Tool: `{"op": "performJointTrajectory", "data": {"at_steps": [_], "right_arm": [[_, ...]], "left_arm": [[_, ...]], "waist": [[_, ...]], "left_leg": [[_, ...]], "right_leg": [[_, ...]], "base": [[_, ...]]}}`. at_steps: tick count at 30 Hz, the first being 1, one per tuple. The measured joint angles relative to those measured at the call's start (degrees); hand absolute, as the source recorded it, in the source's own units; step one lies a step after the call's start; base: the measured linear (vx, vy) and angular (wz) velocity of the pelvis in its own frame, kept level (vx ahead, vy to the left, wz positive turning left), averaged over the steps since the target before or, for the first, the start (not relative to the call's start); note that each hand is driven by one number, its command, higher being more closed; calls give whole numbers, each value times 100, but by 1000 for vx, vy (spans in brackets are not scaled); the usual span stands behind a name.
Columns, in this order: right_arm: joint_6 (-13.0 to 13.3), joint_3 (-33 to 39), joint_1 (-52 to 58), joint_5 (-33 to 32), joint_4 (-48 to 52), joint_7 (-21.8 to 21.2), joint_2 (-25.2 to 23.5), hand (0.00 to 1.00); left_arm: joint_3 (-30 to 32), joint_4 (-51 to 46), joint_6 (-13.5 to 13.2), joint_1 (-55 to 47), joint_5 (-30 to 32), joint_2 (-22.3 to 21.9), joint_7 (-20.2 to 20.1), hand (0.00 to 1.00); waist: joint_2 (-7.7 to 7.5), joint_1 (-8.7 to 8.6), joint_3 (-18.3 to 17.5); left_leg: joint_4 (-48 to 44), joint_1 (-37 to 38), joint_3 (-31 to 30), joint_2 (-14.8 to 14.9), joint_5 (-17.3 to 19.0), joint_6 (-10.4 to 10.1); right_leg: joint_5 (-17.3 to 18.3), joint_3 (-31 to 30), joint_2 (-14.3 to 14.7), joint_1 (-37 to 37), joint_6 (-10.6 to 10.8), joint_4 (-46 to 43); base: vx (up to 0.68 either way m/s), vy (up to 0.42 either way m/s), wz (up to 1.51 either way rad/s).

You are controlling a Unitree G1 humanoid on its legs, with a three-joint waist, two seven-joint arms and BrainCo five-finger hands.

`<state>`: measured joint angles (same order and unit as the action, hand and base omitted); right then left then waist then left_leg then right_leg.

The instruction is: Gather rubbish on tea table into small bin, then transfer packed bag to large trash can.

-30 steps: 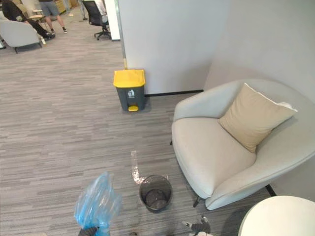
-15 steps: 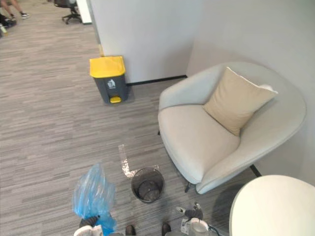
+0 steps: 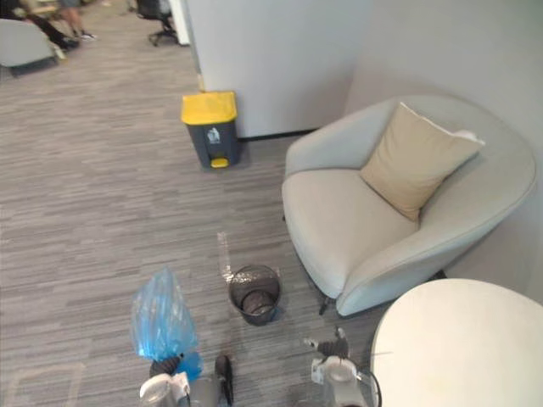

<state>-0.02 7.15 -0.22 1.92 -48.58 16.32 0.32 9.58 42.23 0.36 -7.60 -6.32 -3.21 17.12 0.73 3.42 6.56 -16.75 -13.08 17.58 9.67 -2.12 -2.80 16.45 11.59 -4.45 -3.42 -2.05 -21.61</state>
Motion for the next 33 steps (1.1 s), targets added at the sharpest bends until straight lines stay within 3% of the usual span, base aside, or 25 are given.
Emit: {"op": "performJointTrajectory", "data": {"at_steps": [1, 4, 7, 8, 11, 14, 19, 22, 23, 25, 26, 27, 28, 31, 33], "right_arm": [[0, 3, 17, -6, -4, 1, -2, 0], [6, 233, 35, -25, -129, -6, -45, 0], [7, 443, 124, -35, -265, -7, -42, 0], [6, 515, 175, -38, -288, -5, -40, 0], [-15, 578, 231, -78, -432, -17, -242, 0], [-22, 610, 269, -74, -514, -19, -292, 0], [-19, 675, 226, -70, -515, -14, -255, 0], [-20, 765, 200, -65, -517, -9, -258, 0], [-21, 792, 221, -64, -518, -10, -242, 0], [-21, 791, 261, -59, -502, -8, -238, 0], [-9, 784, 264, -58, -443, -10, -257, 0], [4, 784, 265, -58, -444, -11, -278, 0], [15, 783, 261, -60, -446, -22, -364, 0], [57, 818, 231, -72, -442, -41, -394, 0], [75, 865, 226, -73, -443, -44, -396, 0]], "left_arm": [[-5, 1, 0, -4, 9, 0, -3, 100], [-7, 49, 4, 9, 15, 2, -72, 100], [-15, 156, 3, 25, 140, 4, -130, 100], [-29, 257, 4, 25, 186, 11, -153, 100], [-7, 427, 10, -27, 292, 225, -143, 100], [-8, 585, 14, -57, 375, 310, -146, 100], [-40, 795, 11, -52, 405, 365, -141, 100], [-41, 785, 7, -58, 400, 421, -122, 100], [-47, 785, 10, -46, 397, 426, -106, 100], [-59, 749, 9, -54, 392, 417, -107, 100], [-51, 559, 7, -82, 391, 408, -106, 100], [-42, 519, 5, -111, 389, 392, -103, 100], [9, 510, 10, -118, 388, 434, -96, 100], [78, 506, 11, -85, 388, 396, -98, 100], [132, 505, 8, -36, 385, 365, -103, 100]], "waist": [[-6, 0, -2], [-23, -26, -1], [-40, -52, -25], [37, -90, -75], [-94, -38, -159], [-147, -60, -221], [-167, -33, -249], [-218, -24, -217], [-251, -33, -189], [-225, -48, -161], [-253, -83, -98], [-244, -84, -75], [-336, -84, -98], [-361, -81, -63], [-353, -103, -64]], "left_leg": [[-184, 50, 10, -2, 100, 11], [-645, 417, 106, 20, 964, -28], [-268, 878, 266, -54, 1201, -154], [491, 1157, 218, -202, 1168, -289], [1125, 1307, 260, -526, 821, -138], [1268, 1389, 243, -726, 785, -33], [1442, 1414, 212, -943, 718, 105], [1381, 1403, 82, -1118, 906, 229], [1325, 1422, -49, -1177, 1037, 299], [1098, 1434, -289, -1152, 1192, 343], [917, 1523, -478, -1116, 1328, 414], [855, 1548, -541, -1110, 1377, 452], [670, 1538, -729, -1030, 1544, 470], [659, 1750, -947, -937, 1780, 460], [651, 1828, -1066, -914, 1934, 370]], "right_leg": [[-31, 66, -33, -23, -12, 3], [-370, 631, -217, -69, 23, 290], [-541, 960, -403, -54, 191, 476], [-607, 1010, -417, -80, 308, 570], [-1027, 892, -488, -1, 447, 1120], [-1292, 873, -574, 167, 602, 1427], [-1389, 879, -702, 183, 678, 1574], [-1122, 929, -988, 60, 830, 1046], [-1001, 883, -1174, -79, 883, 425], [-1117, 541, -1296, -422, 679, -638], [-1287, 66, -1287, -791, 407, -1537], [-1272, -115, -1235, -912, 397, -1757], [-893, -402, -971, -1116, 539, -2098], [-383, -215, -436, -1432, 512, -1803], [-391, -258, -90, -1476, 409, -1264]], "base": [[-246, -72, 74], [-192, 26, 84], [-153, 135, 83], [-160, 227, 77], [-88, 198, 10], [-6, 154, 0], [22, 106, 5], [74, 105, 22], [82, 85, 56], [114, 96, 66], [128, 71, 50], [210, 42, 73], [238, -11, 64], [324, -45, 43], [328, -73, 49]]}}
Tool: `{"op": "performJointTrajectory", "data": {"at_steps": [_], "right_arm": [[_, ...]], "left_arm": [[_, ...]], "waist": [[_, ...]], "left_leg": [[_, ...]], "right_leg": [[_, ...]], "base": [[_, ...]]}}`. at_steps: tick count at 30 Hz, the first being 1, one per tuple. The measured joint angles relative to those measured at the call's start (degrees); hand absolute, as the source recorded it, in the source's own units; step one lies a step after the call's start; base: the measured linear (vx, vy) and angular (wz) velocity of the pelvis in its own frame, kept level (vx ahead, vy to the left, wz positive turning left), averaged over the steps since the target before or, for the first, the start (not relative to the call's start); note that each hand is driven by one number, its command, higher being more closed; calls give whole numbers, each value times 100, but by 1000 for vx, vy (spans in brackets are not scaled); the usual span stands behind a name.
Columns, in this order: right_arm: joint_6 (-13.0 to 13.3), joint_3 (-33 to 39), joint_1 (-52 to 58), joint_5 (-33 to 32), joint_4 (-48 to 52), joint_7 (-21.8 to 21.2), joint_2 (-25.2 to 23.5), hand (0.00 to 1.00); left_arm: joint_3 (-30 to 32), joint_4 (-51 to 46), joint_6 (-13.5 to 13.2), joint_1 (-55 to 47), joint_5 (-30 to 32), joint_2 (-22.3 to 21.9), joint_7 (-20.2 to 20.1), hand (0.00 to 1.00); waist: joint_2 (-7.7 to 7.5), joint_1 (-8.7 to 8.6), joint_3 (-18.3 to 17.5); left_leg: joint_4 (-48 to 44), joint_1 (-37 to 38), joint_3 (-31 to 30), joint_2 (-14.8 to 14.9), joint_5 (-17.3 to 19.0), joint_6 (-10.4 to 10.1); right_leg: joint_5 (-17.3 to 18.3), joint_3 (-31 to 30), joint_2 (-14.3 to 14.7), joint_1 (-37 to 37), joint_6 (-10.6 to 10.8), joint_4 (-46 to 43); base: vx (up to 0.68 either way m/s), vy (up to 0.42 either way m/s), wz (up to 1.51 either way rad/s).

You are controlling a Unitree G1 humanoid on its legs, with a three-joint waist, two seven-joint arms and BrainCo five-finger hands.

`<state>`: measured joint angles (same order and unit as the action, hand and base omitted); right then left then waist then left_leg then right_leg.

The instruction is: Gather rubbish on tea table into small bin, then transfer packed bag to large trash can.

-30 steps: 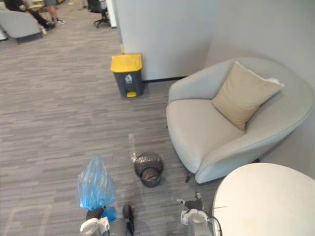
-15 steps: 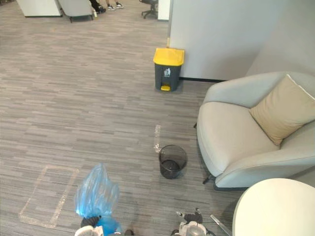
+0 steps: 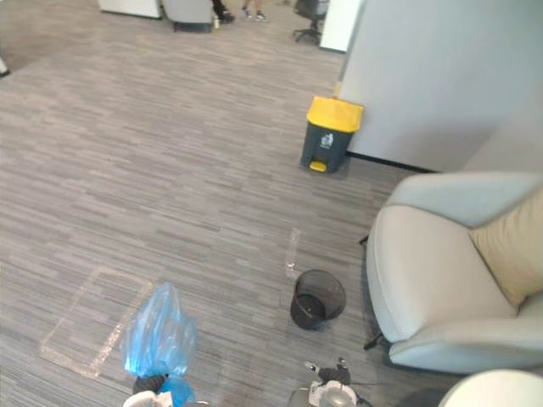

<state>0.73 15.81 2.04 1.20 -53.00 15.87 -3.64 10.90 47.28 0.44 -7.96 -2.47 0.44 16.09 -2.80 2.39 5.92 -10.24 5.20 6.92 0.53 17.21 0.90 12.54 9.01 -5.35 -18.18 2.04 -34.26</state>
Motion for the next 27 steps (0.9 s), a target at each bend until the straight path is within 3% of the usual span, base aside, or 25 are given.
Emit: {"op": "performJointTrajectory", "data": {"at_steps": [2, 3, 4, 5, 6, 7, 8, 11, 13, 14, 15, 19, 20, 21, 22, 23, 24, 27], "right_arm": [[-9, 216, 70, -17, -19, 6, -22, 0], [-13, 227, 91, -16, -40, 3, 64, 0], [-7, 205, 52, -18, -32, 1, 152, 0], [-6, 205, 43, -17, -23, -1, 159, 0], [-50, 123, -3, -20, -34, -2, 135, 0], [-64, 87, -13, -20, -35, -1, 90, 0], [-72, 87, -50, -21, -37, -1, 1, 0], [-106, 142, -220, -136, -41, 5, -43, 0], [-102, 224, -239, -135, -6, 13, -59, 0], [-105, 222, -175, -134, 7, 13, -42, 0], [-161, 155, -120, -135, -81, -18, -27, 0], [-157, 339, -200, -133, -6, 2, -74, 0], [-146, 290, -188, -133, -8, -8, -71, 0], [-147, 282, -185, -133, -8, -11, -67, 0], [-146, 233, -127, -133, 6, -14, -34, 0], [-153, 157, -79, -132, 0, -19, -27, 0], [-150, 149, -82, -132, 1, -17, -33, 0], [-90, 175, -113, -132, 58, -12, -40, 0]], "left_arm": [[64, 27, -4, 99, 5, -124, -12, 100], [70, 65, 4, 104, 5, -172, -13, 100], [77, 65, 2, 66, 8, -330, -34, 100], [62, 54, 1, 111, 9, -394, -40, 100], [96, 48, -1, 167, 9, -378, -61, 100], [119, 9, -2, 165, 6, -374, -64, 100], [125, -77, -4, 167, 6, -367, -66, 100], [99, -230, -11, 204, 9, -380, -108, 100], [92, -235, -12, 261, 10, -382, -127, 100], [70, -246, -15, 279, 7, -402, -136, 100], [67, -218, -17, 393, 11, -281, -129, 100], [32, -184, 1, 498, 12, -240, -121, 100], [-48, -158, 3, 422, 16, -246, -121, 100], [-67, -152, 5, 412, 17, -242, -123, 100], [-105, -114, 6, 389, 20, -240, -123, 100], [-103, -35, 20, 394, 22, -235, -117, 100], [-103, -30, 30, 393, 22, -234, -117, 100], [-66, 89, 37, 421, 24, -241, -119, 100]], "waist": [[-81, -131, -66], [100, -138, -108], [309, -191, -198], [365, -191, -190], [371, -143, -97], [363, -98, -79], [348, -45, -48], [203, -1, 28], [228, 22, 35], [292, 83, 58], [73, 87, -41], [-12, 103, -14], [28, 115, 87], [35, 111, 99], [85, 85, 140], [117, 85, 157], [134, 79, 164], [108, 20, 149]], "left_leg": [[-213, 201, -414, -152, 310, -181], [-320, 234, -458, -33, 381, -242], [-1032, -95, -429, 105, 355, -336], [-1589, -318, -361, 140, 282, -468], [-3242, -951, -67, 426, 7, -686], [-3571, -1082, 89, 530, 84, -580], [-3879, -1304, 418, 683, 266, -351], [-3145, -1931, 885, 747, 408, -184], [-2148, -2297, 855, 794, -47, -101], [-1529, -2331, 687, 813, -1176, -99], [-1591, -2286, 767, 593, -1012, -5], [-1555, -2043, 1054, 472, -697, 144], [-1308, -1531, 1233, 387, -494, 151], [-1282, -1482, 1262, 385, -481, 157], [-1175, -1233, 1405, 368, -398, 157], [-980, -947, 1543, 351, -350, 117], [-889, -863, 1582, 348, -331, 90], [-277, -319, 1741, 300, -280, -56]], "right_leg": [[13, 64, 66, 174, -302, 528], [37, 240, 78, 255, -330, 523], [61, 408, 151, 456, -371, 744], [59, 439, 203, 654, -373, 943], [62, 383, 336, 1285, -378, 1500], [63, 324, 370, 1487, -381, 1638], [77, 199, 367, 1879, -405, 1886], [89, 100, 151, 2175, -417, 1839], [156, 92, 62, 2288, -295, 1666], [357, 7, 63, 2410, 66, 1514], [419, -130, -199, 2389, 155, 1427], [-82, -458, -387, 2172, 292, 968], [-410, -703, -521, 1753, 355, -229], [-463, -738, -544, 1685, 346, -407], [-513, -891, -580, 1245, 237, -1293], [-415, -883, -549, 730, 209, -1956], [-370, -831, -535, 580, 199, -2047], [-28, 21, -436, -18, 96, -1414]], "base": [[410, -122, 91], [646, -132, 90], [559, -94, 48], [697, -80, 47], [574, -69, 8], [667, -49, -15], [401, -6, -24], [454, 73, -35], [368, 186, -32], [438, 245, -19], [366, 201, -9], [330, 225, -32], [159, 140, -46], [190, 134, -53], [157, 100, -45], [162, 84, -50], [162, 61, -53], [201, -1, -35]]}}
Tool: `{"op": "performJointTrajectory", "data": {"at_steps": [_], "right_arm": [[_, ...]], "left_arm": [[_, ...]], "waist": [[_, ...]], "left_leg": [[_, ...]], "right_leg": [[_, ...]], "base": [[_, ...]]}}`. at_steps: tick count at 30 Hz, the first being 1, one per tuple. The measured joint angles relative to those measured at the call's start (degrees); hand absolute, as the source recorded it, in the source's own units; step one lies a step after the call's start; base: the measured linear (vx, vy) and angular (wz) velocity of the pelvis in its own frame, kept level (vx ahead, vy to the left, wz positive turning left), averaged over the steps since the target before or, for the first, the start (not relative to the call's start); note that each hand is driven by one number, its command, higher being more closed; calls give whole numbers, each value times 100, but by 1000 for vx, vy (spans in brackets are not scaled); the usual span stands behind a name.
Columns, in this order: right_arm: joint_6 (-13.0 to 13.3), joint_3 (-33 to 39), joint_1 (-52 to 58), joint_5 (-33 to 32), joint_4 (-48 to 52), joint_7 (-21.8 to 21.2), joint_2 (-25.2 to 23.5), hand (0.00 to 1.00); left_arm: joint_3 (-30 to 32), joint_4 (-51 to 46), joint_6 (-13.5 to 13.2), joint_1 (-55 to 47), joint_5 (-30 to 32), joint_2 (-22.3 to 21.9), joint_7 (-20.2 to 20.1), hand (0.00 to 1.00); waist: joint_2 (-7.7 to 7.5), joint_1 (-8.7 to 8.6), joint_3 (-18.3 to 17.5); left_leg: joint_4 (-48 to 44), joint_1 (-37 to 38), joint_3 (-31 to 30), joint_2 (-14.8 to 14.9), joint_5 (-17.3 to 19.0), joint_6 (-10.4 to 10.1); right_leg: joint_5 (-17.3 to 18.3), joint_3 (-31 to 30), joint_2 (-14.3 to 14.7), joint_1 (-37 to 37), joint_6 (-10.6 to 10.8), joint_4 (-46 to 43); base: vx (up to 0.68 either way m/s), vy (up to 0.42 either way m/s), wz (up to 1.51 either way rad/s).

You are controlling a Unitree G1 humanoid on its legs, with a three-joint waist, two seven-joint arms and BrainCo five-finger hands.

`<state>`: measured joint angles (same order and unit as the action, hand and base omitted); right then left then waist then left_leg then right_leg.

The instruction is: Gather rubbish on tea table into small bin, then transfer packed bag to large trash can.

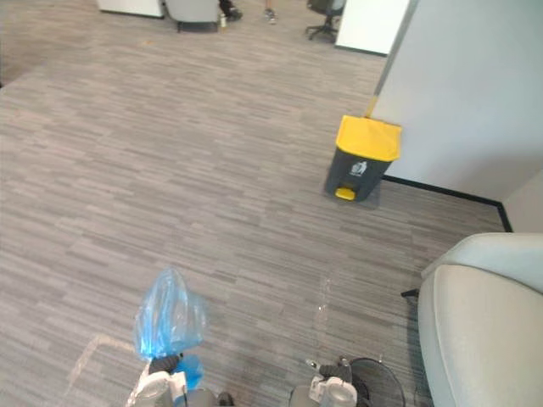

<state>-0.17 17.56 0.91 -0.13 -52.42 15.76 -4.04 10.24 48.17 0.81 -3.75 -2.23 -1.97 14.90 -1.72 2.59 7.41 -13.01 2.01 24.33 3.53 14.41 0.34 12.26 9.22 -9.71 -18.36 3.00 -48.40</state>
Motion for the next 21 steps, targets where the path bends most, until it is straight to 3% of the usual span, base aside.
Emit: {"op": "performJointTrajectory", "data": {"at_steps": [2, 4, 5, 7, 9, 10, 11, 12, 13, 14, 15, 16, 19, 20, 21], "right_arm": [[38, 40, -4, 4, -12, 1, -6, 0], [37, 48, -7, 7, -20, 2, -6, 0], [34, 92, -9, 11, -33, -3, -3, 0], [29, 196, -94, 16, -73, 7, 51, 0], [25, 203, -137, 15, -104, 4, 19, 0], [28, 188, -135, 11, -92, 0, -13, 0], [26, 108, -117, 9, -93, -5, -33, 0], [13, -13, -109, 11, -104, -2, -33, 0], [0, -84, -129, 12, -119, -2, -29, 0], [-20, -250, -202, 12, -148, -2, -23, 0], [-29, -343, -220, 10, -209, -2, -21, 0], [-35, -366, -228, 10, -242, 0, -21, 0], [-67, -330, -268, 11, -212, 16, -24, 0], [-67, -276, -246, 12, -205, 29, -20, 0], [-69, -248, -235, 12, -201, 35, -17, 0]], "left_arm": [[16, 153, 1, 49, 20, -92, -6, 100], [54, 222, 1, 96, 52, -148, -14, 100], [53, 276, 0, 109, 100, -164, -36, 100], [-3, 362, -9, 140, 106, -143, -56, 100], [-8, 350, -12, 170, 105, -160, -56, 100], [-8, 354, -9, 193, 108, -142, -56, 100], [-6, 323, -9, 212, 109, -142, -64, 100], [-37, 288, -14, 188, 113, -133, -117, 100], [-7, 268, -14, 170, 115, -134, -130, 100], [9, 122, -25, 146, 115, -123, -139, 100], [10, 0, -37, 110, 105, -114, -138, 100], [10, -58, -43, 79, 104, -113, -137, 100], [159, -203, -47, 80, 98, -145, -130, 100], [167, -192, -46, 78, 98, -152, -121, 100], [168, -184, -45, 70, 94, -161, -118, 100]], "waist": [[-8, -68, 1], [-14, -89, 2], [-37, -125, -22], [211, -138, -68], [274, -158, -67], [257, -217, -57], [263, -249, -47], [301, -163, -13], [315, -96, 7], [308, -20, 37], [262, 38, 67], [234, 75, 78], [151, 112, 119], [182, 111, 72], [216, 113, 53]], "left_leg": [[244, 320, 57, -1, 42, -81], [285, 445, 71, -28, 156, -203], [313, 639, -35, -67, 284, -394], [481, 827, -255, 36, 175, -477], [214, 842, -553, 142, 132, -499], [-504, 609, -770, 271, 148, -522], [-1935, 17, -1083, 491, 10, -748], [-3539, -641, -1352, 761, -340, -1013], [-3998, -826, -1384, 833, -319, -974], [-4552, -1250, -1403, 939, -203, -776], [-4478, -1509, -1349, 972, -79, -570], [-4343, -1625, -1302, 987, -31, -497], [-2478, -1947, -1241, 908, 58, -393], [-1310, -1951, -1464, 776, -284, -373], [-926, -1966, -1630, 741, -539, -435]], "right_leg": [[-86, 631, 224, -3, -114, 1498], [-437, 732, 390, 5, -169, 2465], [-943, 724, 485, 78, -748, 2859], [-699, 821, 604, 135, -857, 2692], [-372, 858, 700, 240, -893, 2528], [-254, 896, 731, 425, -863, 2611], [-201, 891, 832, 742, -866, 2853], [-161, 778, 993, 1120, -915, 3112], [-118, 663, 1059, 1269, -950, 3174], [-34, 405, 1142, 1574, -942, 3300], [-1, 199, 1138, 1830, -916, 3437], [13, 100, 1128, 1943, -892, 3507], [140, -357, 923, 2461, -632, 3725], [283, -577, 818, 2591, -423, 3773], [360, -680, 789, 2637, -322, 3774]], "base": [[283, -82, -8], [380, -120, 6], [446, -136, 9], [507, -111, 2], [530, -181, 4], [564, -212, 19], [555, -132, -7], [359, -50, -38], [428, 39, -94], [418, 71, -103], [497, 93, -98], [406, 117, -98], [395, 195, -85], [426, 294, -83], [538, 455, -96]]}}
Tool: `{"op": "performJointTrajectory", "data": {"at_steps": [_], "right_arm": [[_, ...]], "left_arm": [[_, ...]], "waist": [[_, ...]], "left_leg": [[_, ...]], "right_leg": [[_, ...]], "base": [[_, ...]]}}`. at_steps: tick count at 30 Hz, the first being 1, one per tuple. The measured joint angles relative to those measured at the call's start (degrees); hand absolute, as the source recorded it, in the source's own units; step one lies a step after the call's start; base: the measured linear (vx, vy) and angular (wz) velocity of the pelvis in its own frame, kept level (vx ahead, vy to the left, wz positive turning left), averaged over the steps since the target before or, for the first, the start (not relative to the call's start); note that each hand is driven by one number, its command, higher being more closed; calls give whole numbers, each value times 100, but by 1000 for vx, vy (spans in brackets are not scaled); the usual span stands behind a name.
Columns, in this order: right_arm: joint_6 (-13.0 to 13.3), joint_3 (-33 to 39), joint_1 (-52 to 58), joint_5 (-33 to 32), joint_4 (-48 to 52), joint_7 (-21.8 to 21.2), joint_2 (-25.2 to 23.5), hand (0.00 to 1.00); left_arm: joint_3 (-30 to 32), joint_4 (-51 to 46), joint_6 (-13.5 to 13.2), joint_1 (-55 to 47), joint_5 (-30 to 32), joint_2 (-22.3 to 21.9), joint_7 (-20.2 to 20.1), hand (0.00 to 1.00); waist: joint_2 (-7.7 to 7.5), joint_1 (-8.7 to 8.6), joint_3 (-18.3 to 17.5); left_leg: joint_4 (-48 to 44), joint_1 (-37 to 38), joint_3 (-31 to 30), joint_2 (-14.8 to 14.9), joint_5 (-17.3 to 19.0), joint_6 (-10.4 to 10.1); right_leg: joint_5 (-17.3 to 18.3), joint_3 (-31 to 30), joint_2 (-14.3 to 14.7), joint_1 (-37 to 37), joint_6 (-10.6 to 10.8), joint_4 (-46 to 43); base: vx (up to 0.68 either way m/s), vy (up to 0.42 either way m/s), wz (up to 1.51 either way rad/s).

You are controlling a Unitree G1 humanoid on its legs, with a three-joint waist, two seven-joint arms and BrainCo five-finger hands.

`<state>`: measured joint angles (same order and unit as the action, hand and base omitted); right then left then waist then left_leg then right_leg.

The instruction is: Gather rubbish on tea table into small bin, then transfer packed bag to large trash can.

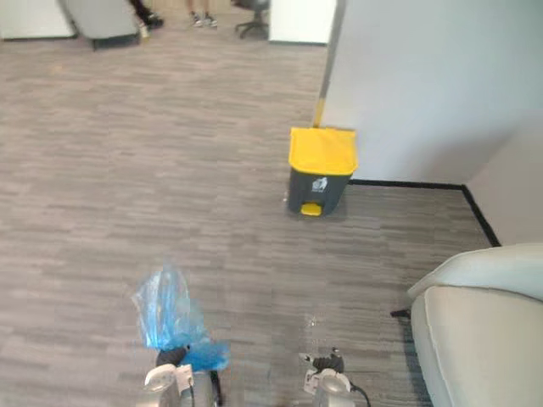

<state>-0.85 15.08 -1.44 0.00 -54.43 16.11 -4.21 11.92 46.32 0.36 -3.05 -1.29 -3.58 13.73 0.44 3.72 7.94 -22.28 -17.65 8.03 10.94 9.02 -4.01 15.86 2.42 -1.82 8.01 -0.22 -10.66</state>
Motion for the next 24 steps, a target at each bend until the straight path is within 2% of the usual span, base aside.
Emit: {"op": "performJointTrajectory", "data": {"at_steps": [1, 2, 3, 5, 7, 8, 9, 10, 11, 12, 14, 15, 16, 17, 18, 19, 20, 22, 24], "right_arm": [[-49, -82, 50, 0, -70, -21, 33, 0], [-65, -50, 91, 2, -25, -22, 13, 0], [-66, 30, 81, 2, -9, -8, -1, 0], [-66, 73, 120, 2, 11, -9, -3, 0], [-64, 38, 129, 2, 21, -35, -1, 0], [-61, 28, 142, 3, 78, -48, 40, 0], [-60, 33, 149, 5, 90, -52, 42, 0], [-61, 49, 187, 6, 122, -49, 39, 0], [-62, 41, 245, 6, 132, -51, 33, 0], [-23, 42, 246, 11, 232, -49, 34, 0], [-13, 47, 158, 15, 210, -54, 35, 0], [-9, 80, 131, 22, 192, -53, 36, 0], [-1, 93, 130, 24, 190, -53, 36, 0], [11, 149, 127, 50, 178, -52, 39, 0], [3, 218, 146, 92, 123, -62, 39, 0], [1, 273, 65, 147, 104, -63, 94, 0], [-11, 296, -31, 237, 66, -59, 171, 0], [-18, 307, -41, 236, 75, -63, 179, 0], [-24, 329, 25, 229, 80, -69, 165, 0]], "left_arm": [[57, 22, -2, -36, -9, 33, 29, 100], [55, 21, -6, 17, -11, 52, 93, 100], [48, 29, -10, 53, -11, 47, 119, 100], [57, 46, 5, 12, -14, 23, 116, 100], [-54, 45, 13, -51, -8, 52, 116, 100], [-156, 52, 10, -38, -6, 66, 115, 100], [-178, 71, 14, -22, -6, 75, 113, 100], [-180, 167, 24, 12, -7, 71, 115, 100], [-181, 247, 44, 17, -7, 65, 116, 100], [-181, 280, 45, 18, -5, 73, 121, 100], [-167, 307, 45, 52, -4, 103, 124, 100], [-167, 420, 47, 101, -6, 105, 118, 100], [-175, 441, 45, 117, -5, 104, 114, 100], [-182, 496, 38, 164, -5, 102, 104, 100], [-171, 566, 36, 212, -3, 116, 90, 100], [-173, 652, 47, 273, -3, 75, 94, 100], [-177, 661, 44, 254, -1, 21, 73, 100], [-193, 661, 45, 273, 4, -10, 64, 100], [-198, 640, 47, 342, 7, -8, 60, 100]], "waist": [[-107, 65, -139], [-220, 39, -226], [-273, 38, -240], [-288, 78, -247], [-267, 89, -251], [-209, 82, -212], [-188, 67, -180], [-194, -25, -138], [-137, -63, -92], [-107, -66, -68], [-163, -86, -2], [-189, -111, -2], [-190, -132, -2], [-205, -198, -11], [-323, -250, -21], [-163, -280, 36], [30, -264, 13], [106, -300, 51], [112, -365, 39]], "left_leg": [[42, 85, 0, -230, -355, -62], [87, 77, 86, -378, -234, -24], [-21, 91, 190, -462, -112, 67], [-267, 275, 484, -495, 198, 217], [-184, 724, 747, -581, 454, 341], [24, 1086, 892, -614, 597, 389], [91, 1215, 917, -645, 611, 408], [242, 1487, 971, -684, 640, 437], [457, 1776, 1044, -688, 667, 431], [757, 2117, 1194, -687, 743, 403], [951, 2470, 1277, -686, 825, 346], [1175, 2718, 1341, -681, 837, 330], [1260, 2811, 1348, -687, 840, 322], [1414, 2967, 1297, -749, 845, 281], [1543, 3137, 1130, -898, 844, 272], [1549, 3201, 1039, -828, 871, 209], [1415, 3157, 839, -680, 729, 28], [1108, 3142, 657, -622, 690, -12], [21, 2845, 360, -440, 531, -259]], "right_leg": [[112, -318, -204, 25, 154, -15], [23, -353, -360, -1, 157, -19], [-64, -421, -476, -29, 174, -100], [-154, -641, -628, -80, 298, -466], [-384, -815, -753, -369, 625, -1418], [-810, -902, -752, -1034, 956, -2851], [-854, -915, -753, -1271, 987, -3365], [-759, -856, -733, -1664, 890, -4150], [-593, -585, -714, -2042, 747, -4560], [-464, -128, -715, -2518, 556, -4596], [-297, 509, -719, -2829, 370, -4178], [-303, 984, -626, -2895, 312, -3359], [-353, 1100, -567, -2896, 266, -2982], [-635, 1220, -403, -2882, 188, -2079], [-1267, 1154, -293, -2863, -383, -1337], [-1234, 1204, -241, -2780, -402, -1378], [-1011, 1245, -158, -2773, -458, -1414], [-813, 1273, -116, -2664, -483, -1498], [-636, 1400, -54, -2252, -472, -1376]], "base": [[481, 393, -55], [594, 455, -45], [474, 332, -20], [432, 321, -45], [428, 282, -60], [351, 205, -46], [246, 134, -32], [290, 114, -15], [362, 120, -38], [369, 100, -44], [326, 7, -33], [333, -38, -14], [372, -55, 7], [432, -70, 27], [484, -75, 23], [584, -86, -3], [562, -115, -23], [433, -123, -5], [404, -144, 23]]}}
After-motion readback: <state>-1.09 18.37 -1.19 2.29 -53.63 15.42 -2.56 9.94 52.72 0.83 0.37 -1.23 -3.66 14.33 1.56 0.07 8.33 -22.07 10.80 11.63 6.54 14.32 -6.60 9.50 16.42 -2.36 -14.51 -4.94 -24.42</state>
